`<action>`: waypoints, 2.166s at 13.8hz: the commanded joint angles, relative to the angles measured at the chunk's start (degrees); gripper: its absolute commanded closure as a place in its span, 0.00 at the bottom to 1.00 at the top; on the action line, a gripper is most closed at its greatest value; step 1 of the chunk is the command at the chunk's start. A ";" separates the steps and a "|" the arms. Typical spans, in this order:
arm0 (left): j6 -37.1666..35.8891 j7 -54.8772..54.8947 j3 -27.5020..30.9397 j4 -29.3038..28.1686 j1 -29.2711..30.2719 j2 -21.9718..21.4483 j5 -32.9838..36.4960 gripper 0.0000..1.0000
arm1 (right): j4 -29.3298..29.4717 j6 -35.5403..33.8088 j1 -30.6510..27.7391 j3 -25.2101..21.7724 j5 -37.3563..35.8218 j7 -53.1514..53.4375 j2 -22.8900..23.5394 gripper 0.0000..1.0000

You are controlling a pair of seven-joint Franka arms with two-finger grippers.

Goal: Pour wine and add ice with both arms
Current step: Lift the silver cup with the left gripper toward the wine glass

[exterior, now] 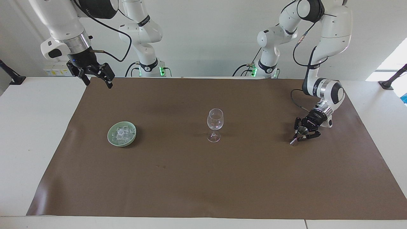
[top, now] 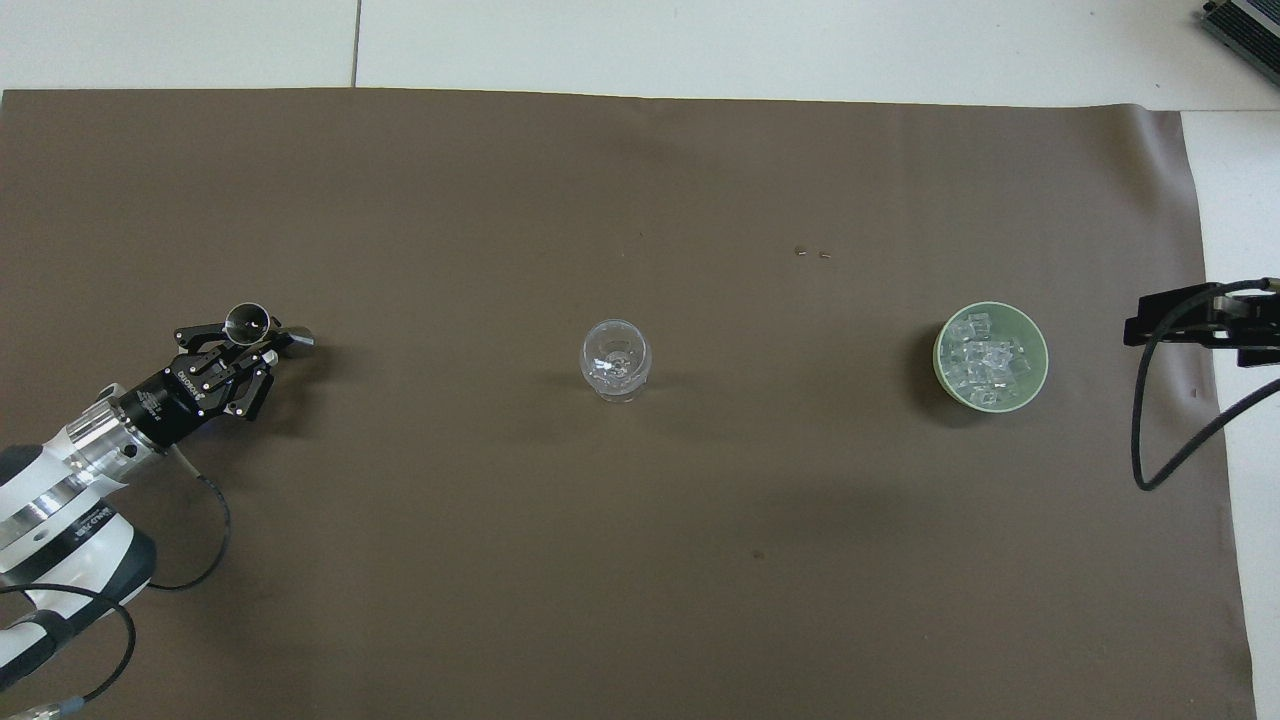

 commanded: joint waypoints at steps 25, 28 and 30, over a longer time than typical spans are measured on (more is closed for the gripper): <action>22.91 -21.31 -0.36 2.12 -21.68 -24.09 0.05 1.00 | -1.15 -0.04 -0.04 0.27 -0.27 0.91 -1.06 0.00; 23.09 -21.31 -0.80 2.65 -23.70 -24.97 0.06 1.00 | -1.15 -0.04 -0.04 0.27 -0.27 0.91 -1.06 0.00; 23.79 -21.40 -0.80 2.57 -25.72 -25.24 0.14 1.00 | -1.15 -0.04 -0.04 0.35 -0.27 0.91 -1.06 0.00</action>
